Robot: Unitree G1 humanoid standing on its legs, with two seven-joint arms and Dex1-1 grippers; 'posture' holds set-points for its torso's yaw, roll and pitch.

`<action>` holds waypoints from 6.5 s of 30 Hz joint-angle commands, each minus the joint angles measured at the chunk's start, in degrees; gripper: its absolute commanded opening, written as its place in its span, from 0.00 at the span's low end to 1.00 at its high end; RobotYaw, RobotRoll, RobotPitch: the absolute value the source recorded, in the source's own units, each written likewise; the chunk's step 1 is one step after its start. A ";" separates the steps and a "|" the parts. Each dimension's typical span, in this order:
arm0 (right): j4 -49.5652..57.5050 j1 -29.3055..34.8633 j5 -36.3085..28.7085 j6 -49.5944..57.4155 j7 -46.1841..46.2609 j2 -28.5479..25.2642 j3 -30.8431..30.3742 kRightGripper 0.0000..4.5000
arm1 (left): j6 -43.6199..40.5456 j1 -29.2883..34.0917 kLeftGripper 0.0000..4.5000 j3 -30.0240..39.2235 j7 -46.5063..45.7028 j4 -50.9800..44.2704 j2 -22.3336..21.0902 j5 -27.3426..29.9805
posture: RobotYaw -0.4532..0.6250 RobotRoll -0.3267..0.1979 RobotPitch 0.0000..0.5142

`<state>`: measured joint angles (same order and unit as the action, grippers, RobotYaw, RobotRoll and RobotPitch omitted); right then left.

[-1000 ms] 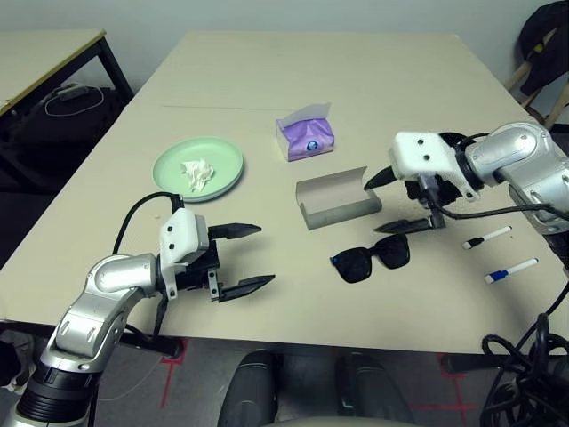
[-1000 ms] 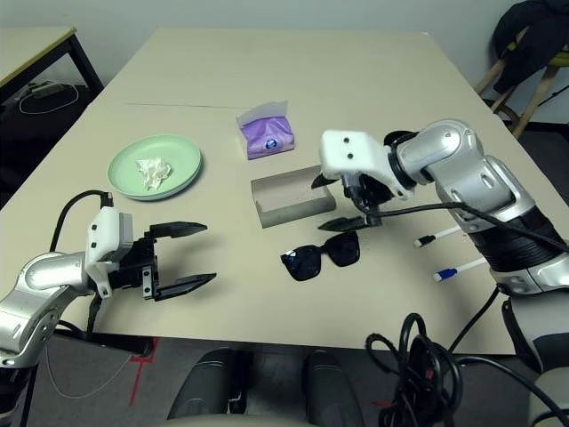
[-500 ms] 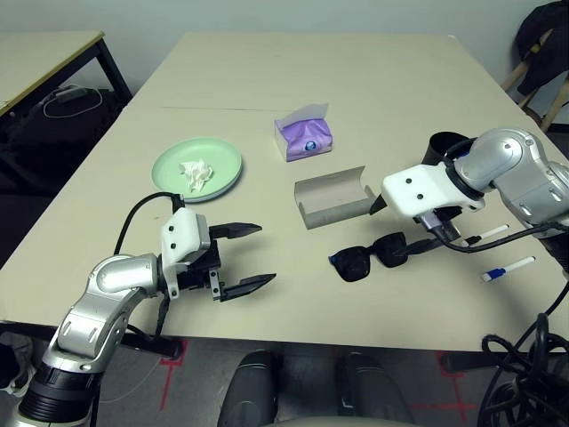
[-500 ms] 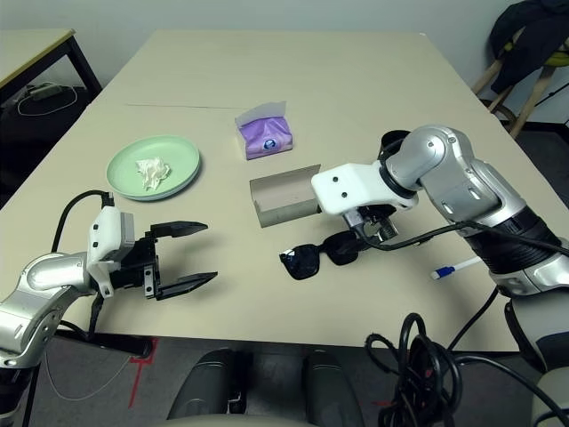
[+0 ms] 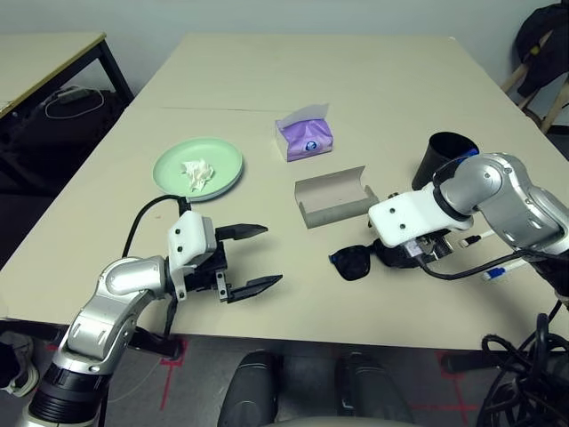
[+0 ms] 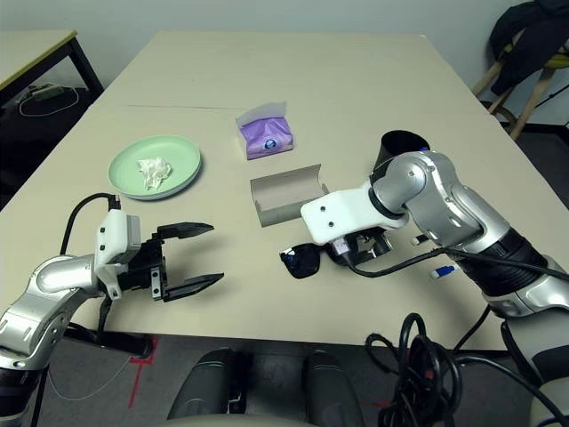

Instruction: Organize and tidy the items on the table.

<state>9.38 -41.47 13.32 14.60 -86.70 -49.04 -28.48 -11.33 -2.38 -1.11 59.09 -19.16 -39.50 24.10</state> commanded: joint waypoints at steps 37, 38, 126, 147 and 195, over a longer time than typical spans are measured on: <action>3.70 1.46 6.70 6.63 2.87 3.07 -1.13 1.00 | -4.27 -2.86 0.99 2.94 -5.49 -0.45 4.75 5.23 | 0.52 0.62 0.16; 3.70 1.46 6.92 6.48 2.95 3.00 -1.21 1.00 | -4.39 -2.88 0.99 2.85 -5.69 -0.65 4.91 5.23 | 0.53 0.62 0.16; 4.92 2.84 16.37 -5.13 5.45 5.30 -0.58 0.12 | -6.41 -3.12 1.00 1.20 -8.77 -3.46 5.96 4.69 | 0.55 0.62 0.19; -4.90 -12.02 12.54 -6.42 8.20 7.71 1.88 0.08 | -5.97 -3.89 1.00 1.01 -8.14 -2.28 5.95 4.37 | 0.54 0.62 0.18; -27.27 -12.27 23.12 -19.77 24.09 18.61 -3.06 0.08 | -6.36 -1.76 1.00 1.04 -8.86 -4.69 5.48 4.19 | 0.57 0.62 0.20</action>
<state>-17.85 -54.77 36.14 -5.17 -62.72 -30.58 -30.80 -17.39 -4.57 0.61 50.38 -22.36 -33.78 28.65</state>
